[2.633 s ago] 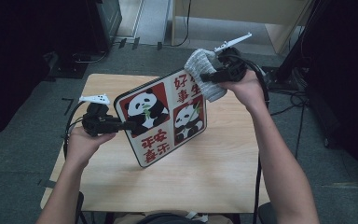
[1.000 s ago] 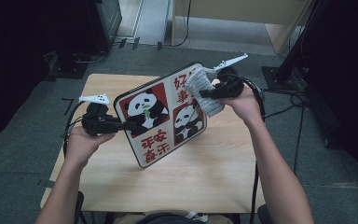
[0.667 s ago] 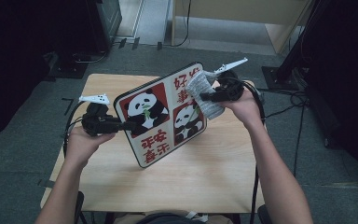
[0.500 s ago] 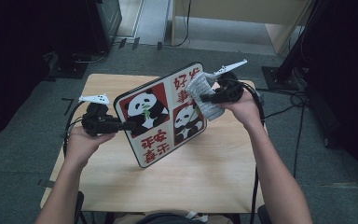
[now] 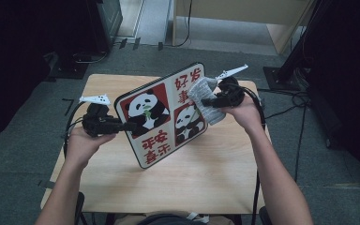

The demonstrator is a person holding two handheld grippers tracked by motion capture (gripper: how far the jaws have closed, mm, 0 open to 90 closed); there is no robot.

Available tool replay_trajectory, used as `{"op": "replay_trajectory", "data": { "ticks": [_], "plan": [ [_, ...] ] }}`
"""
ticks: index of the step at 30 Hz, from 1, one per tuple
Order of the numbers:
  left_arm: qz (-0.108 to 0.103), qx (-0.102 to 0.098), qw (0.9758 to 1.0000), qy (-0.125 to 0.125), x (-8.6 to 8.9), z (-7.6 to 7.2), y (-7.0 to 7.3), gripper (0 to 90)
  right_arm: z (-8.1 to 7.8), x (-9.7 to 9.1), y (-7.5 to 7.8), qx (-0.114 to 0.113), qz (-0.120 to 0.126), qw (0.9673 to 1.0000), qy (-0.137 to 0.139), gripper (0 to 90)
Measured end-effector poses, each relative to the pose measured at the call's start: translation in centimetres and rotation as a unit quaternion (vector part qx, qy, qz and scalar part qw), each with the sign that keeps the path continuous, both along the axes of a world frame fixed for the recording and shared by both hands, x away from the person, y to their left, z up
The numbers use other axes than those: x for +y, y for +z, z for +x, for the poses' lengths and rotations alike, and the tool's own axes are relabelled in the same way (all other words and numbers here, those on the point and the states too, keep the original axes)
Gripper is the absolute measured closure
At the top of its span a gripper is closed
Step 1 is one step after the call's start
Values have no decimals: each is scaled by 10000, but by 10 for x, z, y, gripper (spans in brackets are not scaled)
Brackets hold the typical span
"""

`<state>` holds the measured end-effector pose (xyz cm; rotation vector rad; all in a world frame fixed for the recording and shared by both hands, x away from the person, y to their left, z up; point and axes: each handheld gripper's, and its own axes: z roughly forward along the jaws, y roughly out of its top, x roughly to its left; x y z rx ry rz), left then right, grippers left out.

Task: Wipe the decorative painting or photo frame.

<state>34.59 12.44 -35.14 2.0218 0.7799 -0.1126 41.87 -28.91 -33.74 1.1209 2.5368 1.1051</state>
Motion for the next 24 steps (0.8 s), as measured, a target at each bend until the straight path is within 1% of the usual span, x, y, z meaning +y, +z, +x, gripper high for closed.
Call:
{"op": "replay_trajectory", "data": {
  "ticks": [24],
  "plan": [
    [-1, -3, 10000, -4, 0, 0, 0, 784, -3, -4, -21, 132, 33, 9999, -5, 674]
  ]
}}
